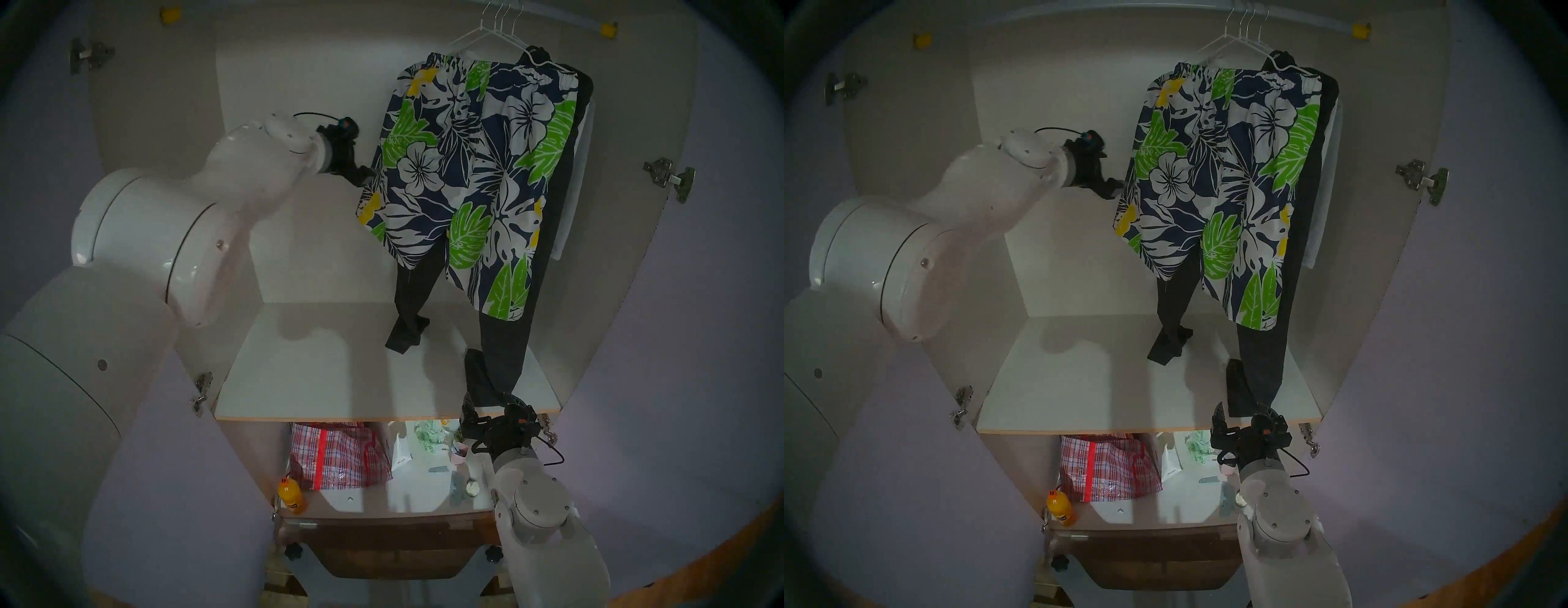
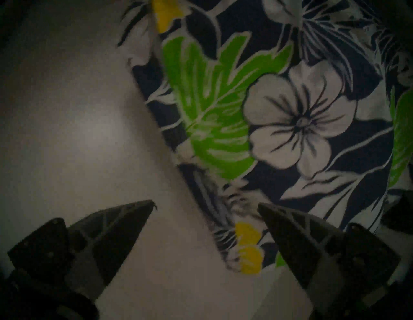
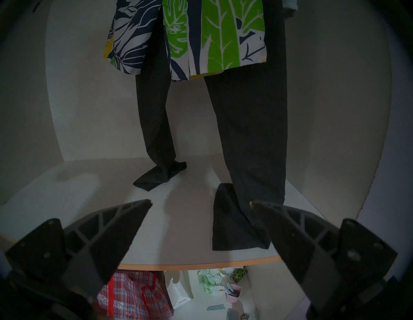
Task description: Move and arrange clothes and pants in the wardrobe
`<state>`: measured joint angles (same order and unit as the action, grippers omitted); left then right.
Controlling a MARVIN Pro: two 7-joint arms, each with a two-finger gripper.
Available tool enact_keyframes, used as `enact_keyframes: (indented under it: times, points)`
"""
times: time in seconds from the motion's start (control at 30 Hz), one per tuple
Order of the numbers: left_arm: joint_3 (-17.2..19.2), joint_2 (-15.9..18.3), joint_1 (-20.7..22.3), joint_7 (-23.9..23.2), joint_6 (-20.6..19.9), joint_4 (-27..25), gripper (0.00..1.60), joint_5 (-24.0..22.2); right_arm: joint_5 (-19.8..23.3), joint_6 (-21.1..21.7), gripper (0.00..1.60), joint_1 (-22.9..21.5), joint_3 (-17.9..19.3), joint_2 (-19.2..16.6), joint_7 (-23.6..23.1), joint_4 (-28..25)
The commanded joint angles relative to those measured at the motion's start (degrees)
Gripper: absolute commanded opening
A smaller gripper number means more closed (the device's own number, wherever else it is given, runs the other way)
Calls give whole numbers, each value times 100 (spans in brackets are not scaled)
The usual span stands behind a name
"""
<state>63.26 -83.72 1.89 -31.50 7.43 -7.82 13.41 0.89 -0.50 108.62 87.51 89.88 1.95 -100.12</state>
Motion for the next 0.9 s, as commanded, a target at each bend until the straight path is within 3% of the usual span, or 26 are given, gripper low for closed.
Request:
enact_keyframes:
  times: [0.0, 0.1, 0.3, 0.33, 0.43, 0.57, 0.87]
  points:
    - [311, 50, 74, -15, 334, -110, 160, -288, 0, -52, 160, 28, -8, -10, -17, -259]
    - [840, 149, 60, -65, 269, -13, 160, -748, 0, -47, 160, 32, -9, -12, -15, -264]
    - [1037, 396, -31, -39, 379, -13, 160, -1272, 4, -36, 160, 57, -9, -17, -20, -303]
    - [1071, 392, -34, -32, 352, -12, 160, -1267, -67, 654, 160, 44, -137, -160, -189, -135]
    - [1081, 391, -39, -21, 334, -11, 160, -1277, -29, 703, 160, 58, -214, -203, -229, -546]
    - [1084, 392, -45, -14, 327, -18, 160, -1270, 96, 1801, 160, -354, -410, -129, -369, -801]
    - [1094, 427, -65, 44, 326, -13, 160, -1266, 454, 3196, 160, -1507, -1033, 14, -417, -699]
